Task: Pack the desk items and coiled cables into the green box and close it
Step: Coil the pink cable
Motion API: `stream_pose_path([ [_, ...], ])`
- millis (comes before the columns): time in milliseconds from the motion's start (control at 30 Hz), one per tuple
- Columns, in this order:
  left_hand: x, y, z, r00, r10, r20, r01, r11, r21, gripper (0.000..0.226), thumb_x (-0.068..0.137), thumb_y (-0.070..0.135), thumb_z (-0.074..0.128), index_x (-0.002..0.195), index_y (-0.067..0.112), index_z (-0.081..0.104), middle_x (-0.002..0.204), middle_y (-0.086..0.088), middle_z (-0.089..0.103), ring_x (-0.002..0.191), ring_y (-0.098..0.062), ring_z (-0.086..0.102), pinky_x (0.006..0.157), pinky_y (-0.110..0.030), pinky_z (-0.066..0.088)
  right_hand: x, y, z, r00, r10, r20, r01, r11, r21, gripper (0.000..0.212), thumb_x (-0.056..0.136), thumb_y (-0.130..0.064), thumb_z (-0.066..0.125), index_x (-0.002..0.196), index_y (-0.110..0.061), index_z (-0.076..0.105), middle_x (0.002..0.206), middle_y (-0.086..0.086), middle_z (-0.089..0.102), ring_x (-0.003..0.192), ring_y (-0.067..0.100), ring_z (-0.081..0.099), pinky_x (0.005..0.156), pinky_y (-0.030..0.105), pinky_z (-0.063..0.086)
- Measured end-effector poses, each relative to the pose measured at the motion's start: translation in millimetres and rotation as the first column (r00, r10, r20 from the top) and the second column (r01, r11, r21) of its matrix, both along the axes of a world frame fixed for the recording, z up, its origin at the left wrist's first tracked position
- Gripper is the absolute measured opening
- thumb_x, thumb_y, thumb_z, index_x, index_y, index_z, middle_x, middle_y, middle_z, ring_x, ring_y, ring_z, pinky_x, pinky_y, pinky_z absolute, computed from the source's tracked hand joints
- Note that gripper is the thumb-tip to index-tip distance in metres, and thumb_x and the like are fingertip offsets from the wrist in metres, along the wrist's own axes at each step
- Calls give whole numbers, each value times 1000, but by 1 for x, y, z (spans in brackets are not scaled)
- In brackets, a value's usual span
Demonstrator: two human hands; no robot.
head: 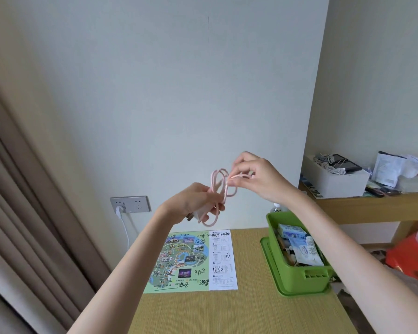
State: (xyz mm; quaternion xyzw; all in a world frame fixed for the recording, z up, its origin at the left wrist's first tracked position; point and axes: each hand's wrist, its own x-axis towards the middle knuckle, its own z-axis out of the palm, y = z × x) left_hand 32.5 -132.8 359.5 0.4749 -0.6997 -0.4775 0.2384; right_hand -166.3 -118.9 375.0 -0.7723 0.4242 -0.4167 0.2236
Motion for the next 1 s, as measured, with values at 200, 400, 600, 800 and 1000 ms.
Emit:
stream_pose_path([
  [200,-2,7,1,987,-158,1,158,987,41,16,91,19,61,89,7,70,82,-2,72,64,-8,62,48,-20,47,-5,-1,9,977,202,-65,-188,967,173,6,87,-10,70,83,-13,74,118,7,66,116,15,59,102,24,39],
  [400,-1,11,4,968,-203,-148,211,976,46,20,92,18,59,100,2,70,81,-2,71,58,-9,60,44,-18,44,-1,-7,1,989,131,66,-138,984,112,5,87,-6,68,88,-3,72,84,1,69,79,3,64,77,16,47],
  [600,1,13,9,940,-221,-260,251,964,88,27,82,30,64,99,11,71,100,-10,71,70,-14,57,50,-22,43,2,-12,-3,989,70,131,-77,996,48,5,85,-3,70,82,-6,72,81,2,66,75,11,63,74,22,50],
  [800,-8,8,-1,991,-58,-118,50,997,-63,16,86,30,70,82,14,67,62,-1,64,47,-14,51,41,-20,39,7,-11,-1,998,34,62,-36,999,16,4,85,-8,72,83,-5,74,85,0,67,80,9,62,76,21,45],
  [1000,-6,4,-1,998,-61,-21,60,997,-43,7,83,20,70,79,15,66,59,0,63,45,-11,51,45,-19,44,0,-4,14,994,106,-40,-104,992,67,9,81,-12,76,85,-4,76,101,4,66,92,19,66,86,49,52],
])
